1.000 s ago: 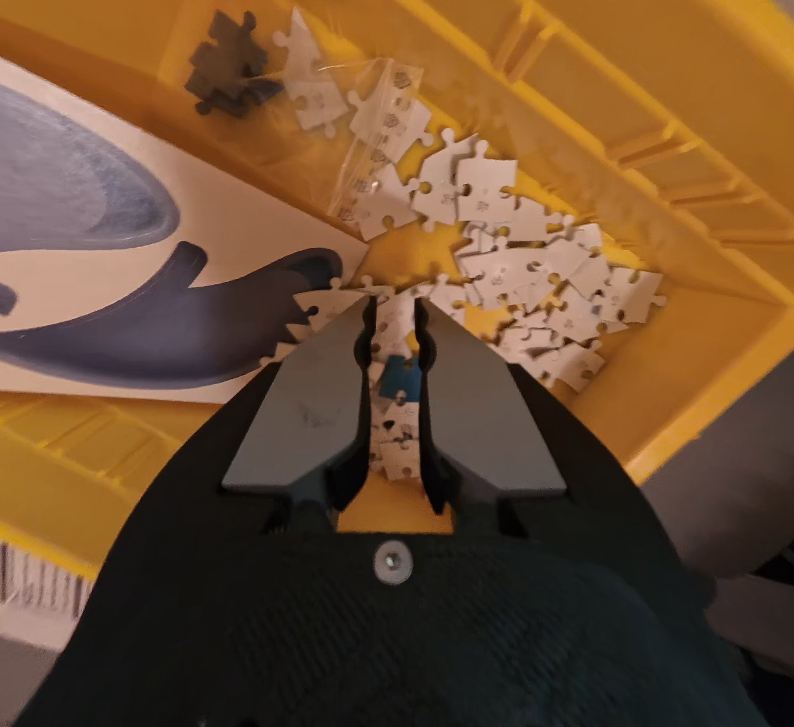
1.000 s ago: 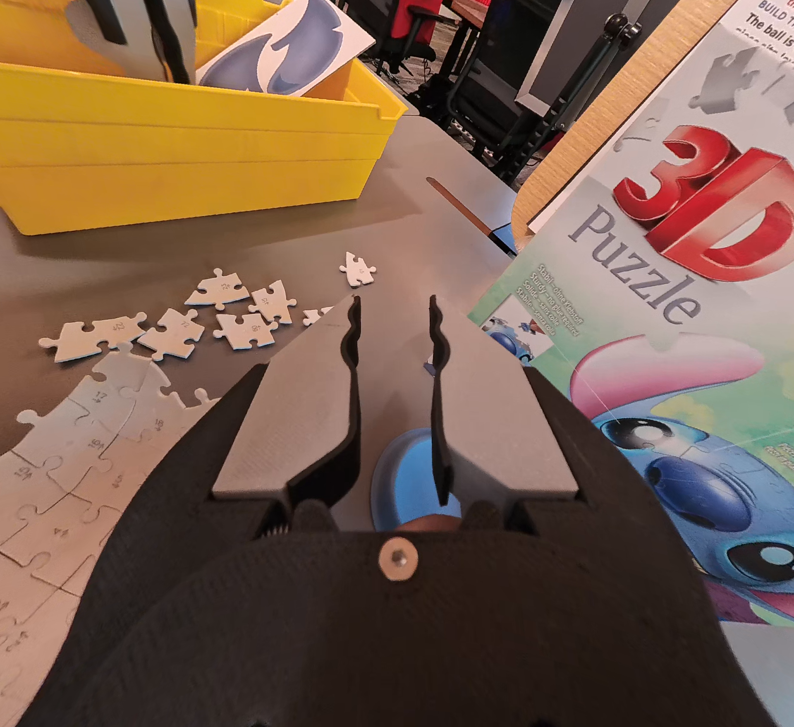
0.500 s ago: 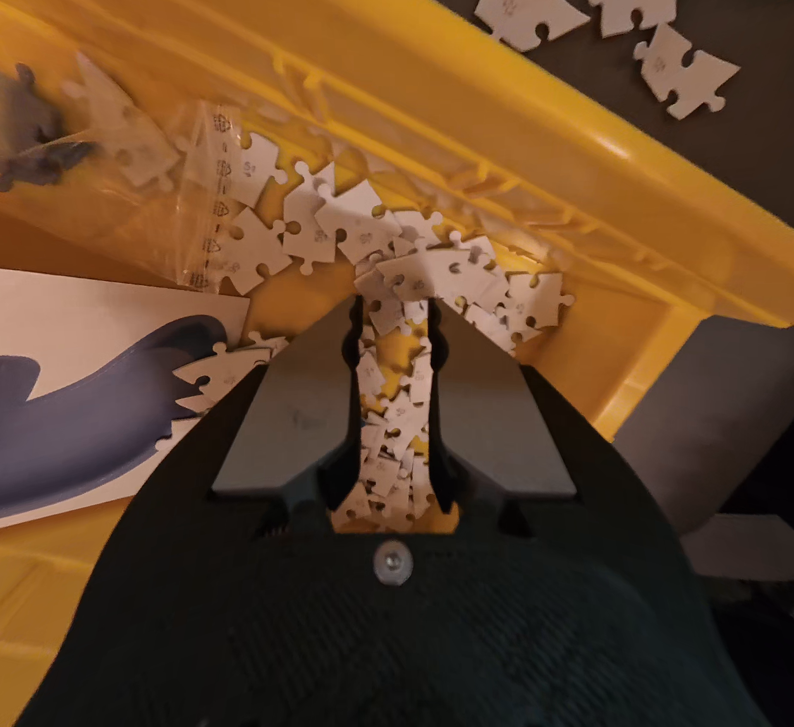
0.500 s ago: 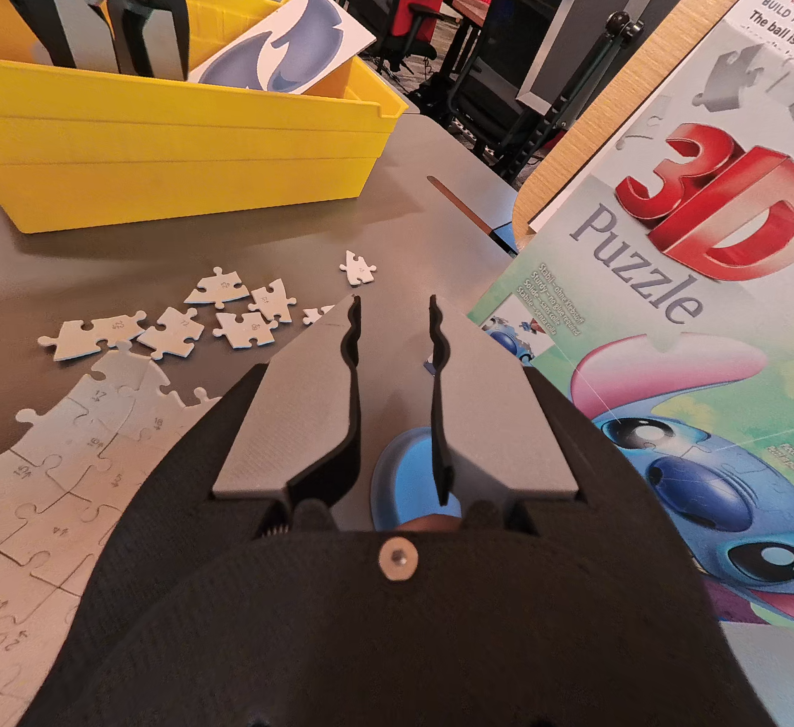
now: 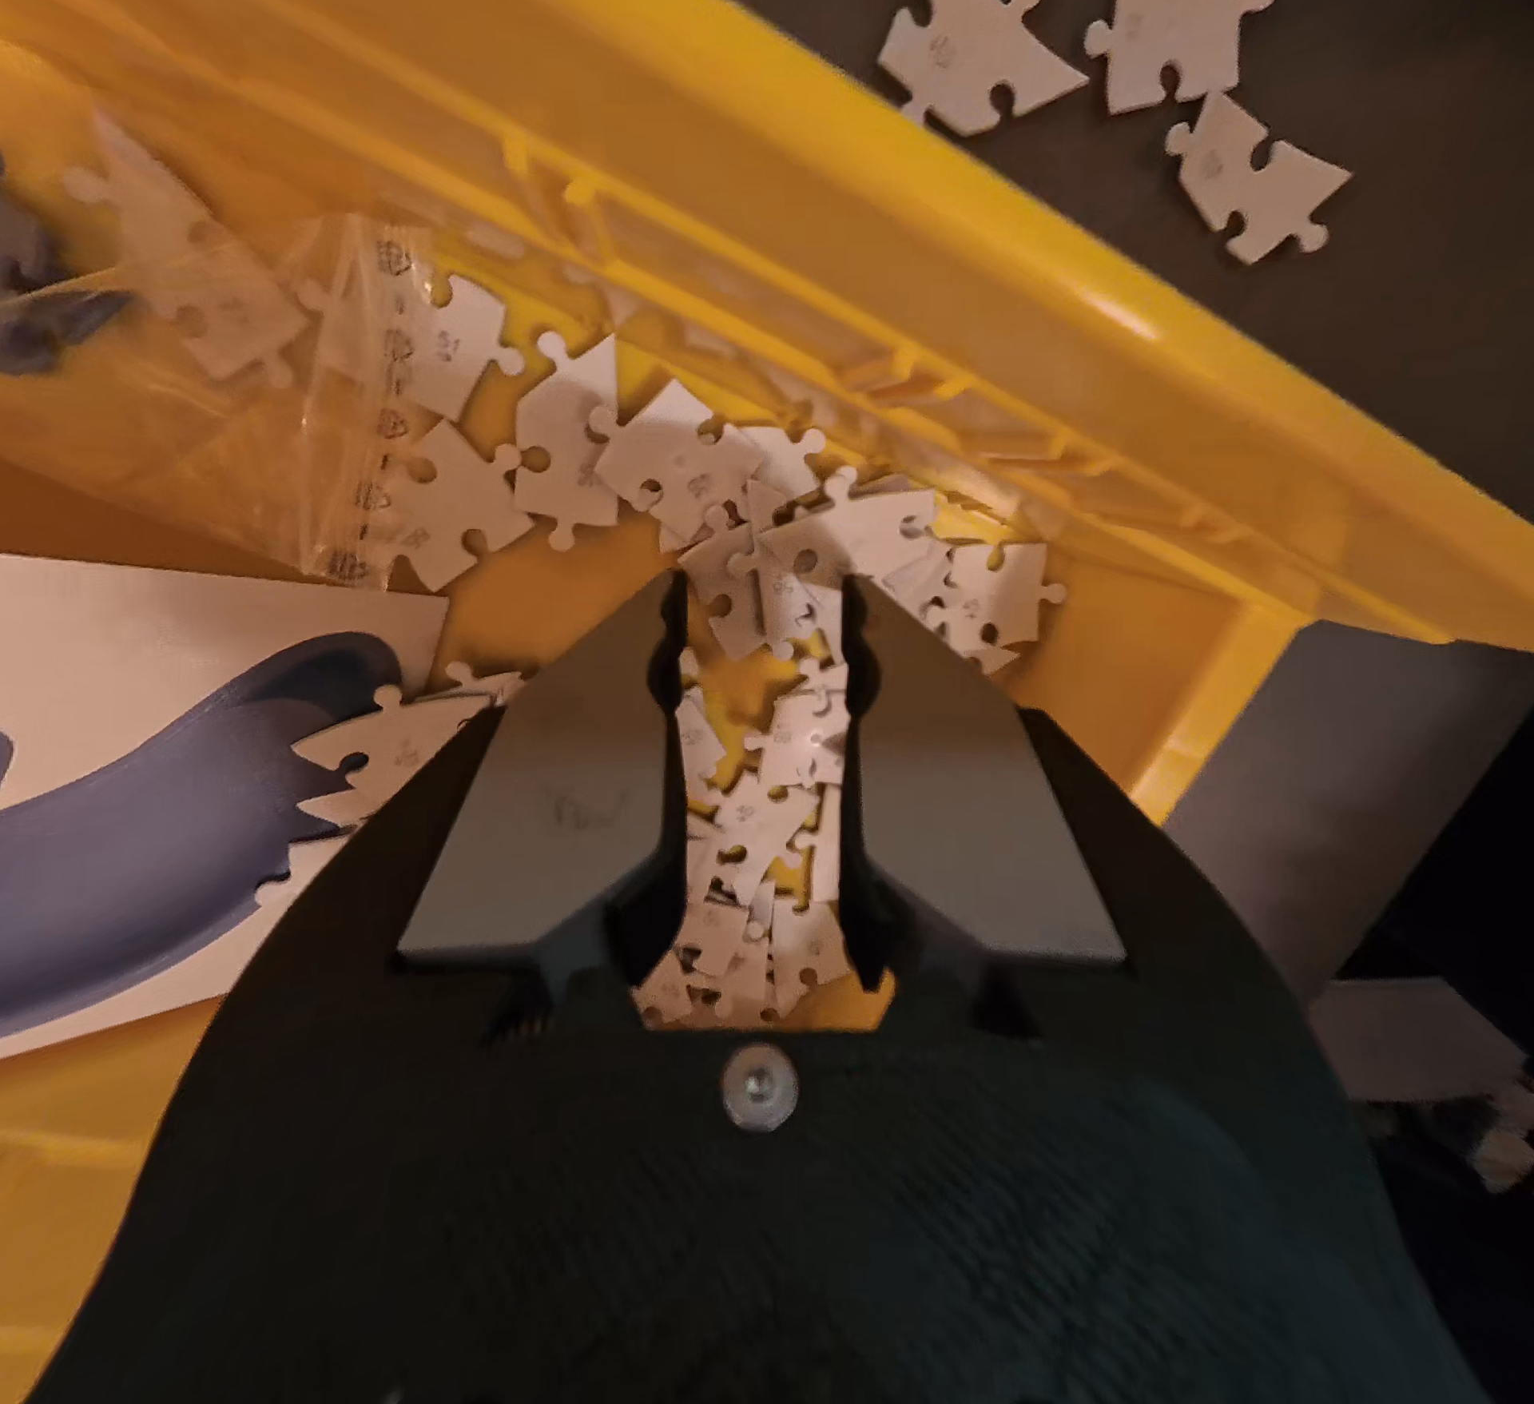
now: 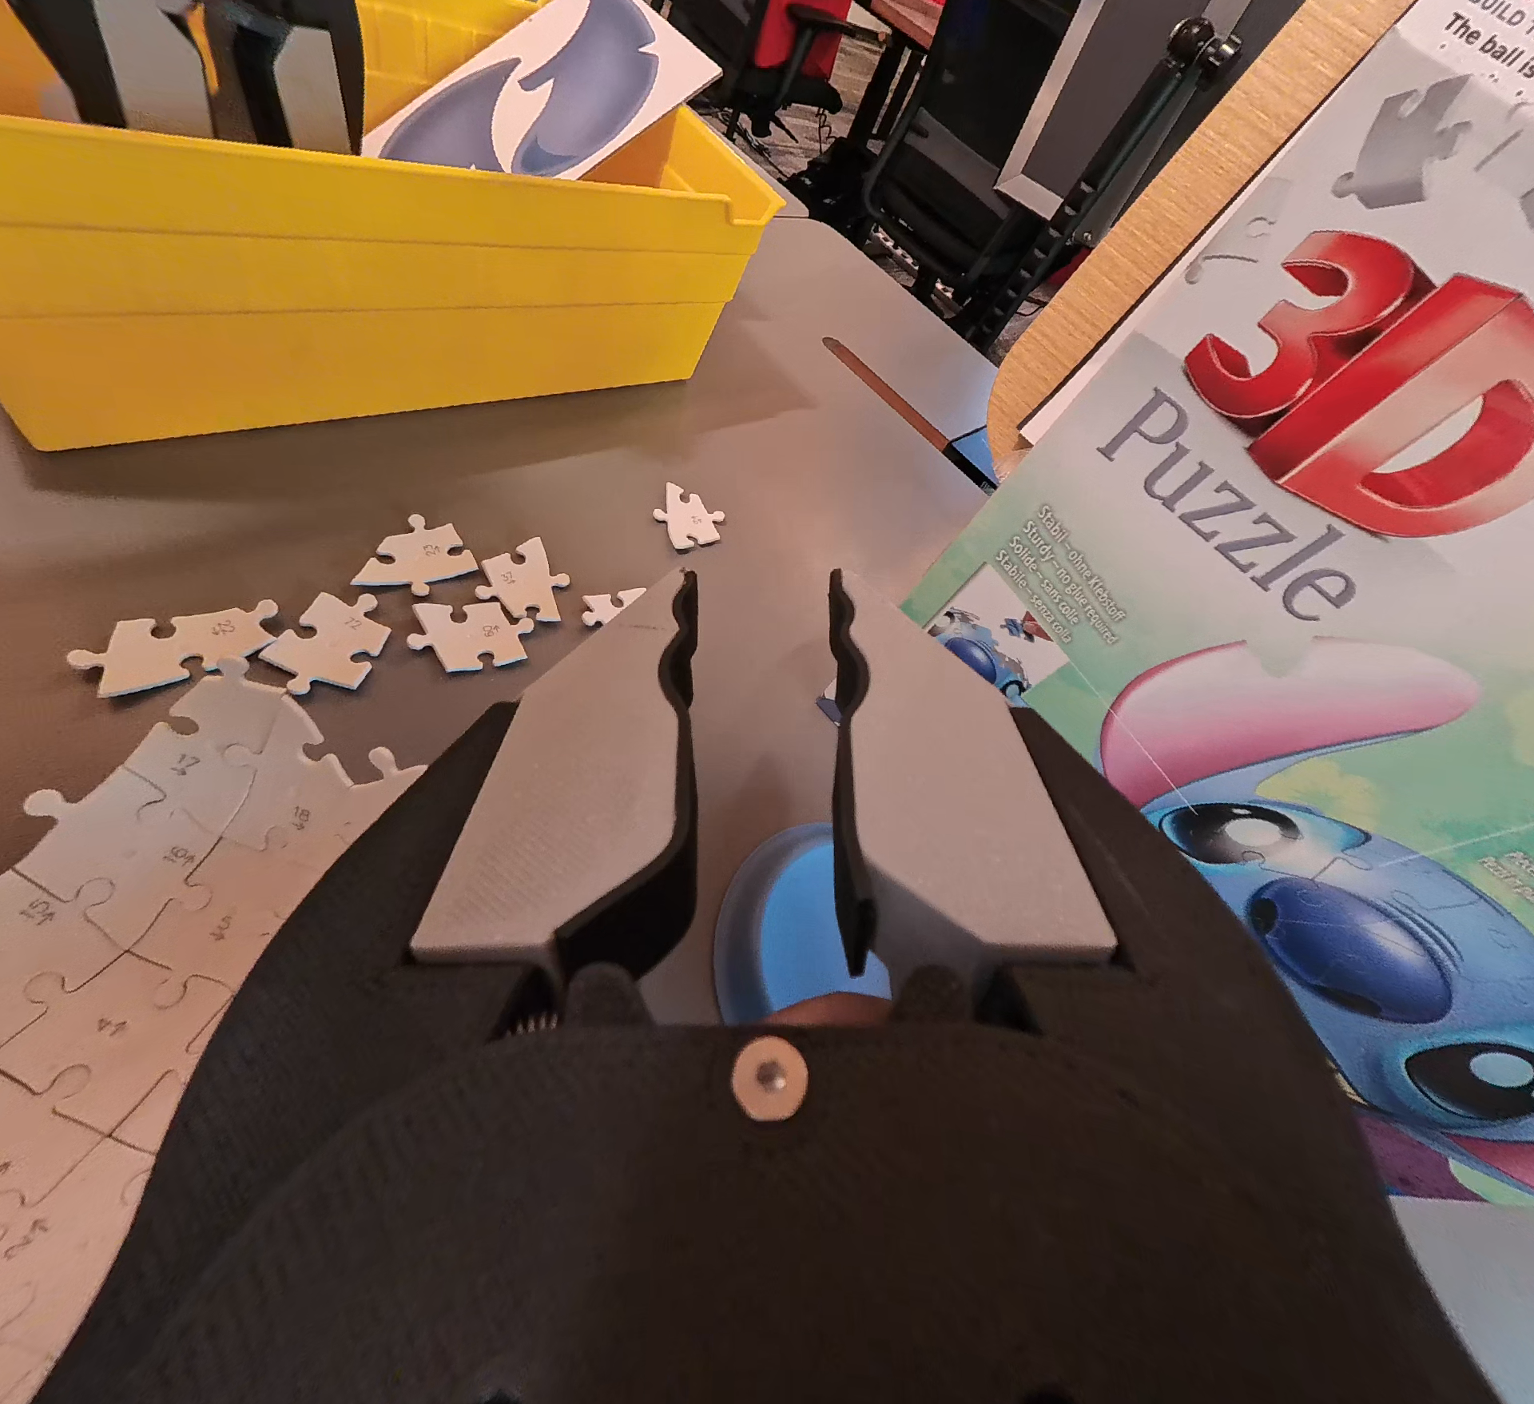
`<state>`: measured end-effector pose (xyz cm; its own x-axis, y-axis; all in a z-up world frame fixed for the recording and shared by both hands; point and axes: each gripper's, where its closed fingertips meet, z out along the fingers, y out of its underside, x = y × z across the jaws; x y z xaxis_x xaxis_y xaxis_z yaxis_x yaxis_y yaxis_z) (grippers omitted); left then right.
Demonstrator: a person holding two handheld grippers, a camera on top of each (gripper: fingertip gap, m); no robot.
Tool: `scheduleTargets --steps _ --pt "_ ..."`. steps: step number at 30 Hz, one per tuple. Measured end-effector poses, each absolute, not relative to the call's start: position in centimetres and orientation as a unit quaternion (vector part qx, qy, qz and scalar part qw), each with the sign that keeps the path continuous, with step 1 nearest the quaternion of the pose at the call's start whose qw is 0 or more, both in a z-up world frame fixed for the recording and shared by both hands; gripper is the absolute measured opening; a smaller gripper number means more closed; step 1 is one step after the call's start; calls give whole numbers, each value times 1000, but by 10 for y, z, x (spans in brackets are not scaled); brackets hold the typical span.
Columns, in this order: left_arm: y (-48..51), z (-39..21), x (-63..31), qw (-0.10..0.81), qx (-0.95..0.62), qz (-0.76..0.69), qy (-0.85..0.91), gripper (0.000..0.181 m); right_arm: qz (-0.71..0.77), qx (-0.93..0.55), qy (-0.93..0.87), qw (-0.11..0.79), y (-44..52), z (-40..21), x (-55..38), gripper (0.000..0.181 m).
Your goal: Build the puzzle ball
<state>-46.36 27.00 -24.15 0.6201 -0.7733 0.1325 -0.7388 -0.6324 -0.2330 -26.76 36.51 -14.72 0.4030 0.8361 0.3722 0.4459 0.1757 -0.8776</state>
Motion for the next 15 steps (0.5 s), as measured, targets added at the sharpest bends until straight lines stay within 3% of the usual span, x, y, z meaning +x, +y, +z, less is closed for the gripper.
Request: scheduleTargets --steps 6,11,15 --pt "273 -242 -466 82 -900 -96 416 34 173 -619 -519 564 365 -148 -268 28" --pt "291 -241 -500 91 -925 -30 367 6 173 -619 -519 564 365 -148 -268 28" --pt "297 -227 -512 117 -928 -14 354 12 173 -618 -520 563 365 -148 -269 28"
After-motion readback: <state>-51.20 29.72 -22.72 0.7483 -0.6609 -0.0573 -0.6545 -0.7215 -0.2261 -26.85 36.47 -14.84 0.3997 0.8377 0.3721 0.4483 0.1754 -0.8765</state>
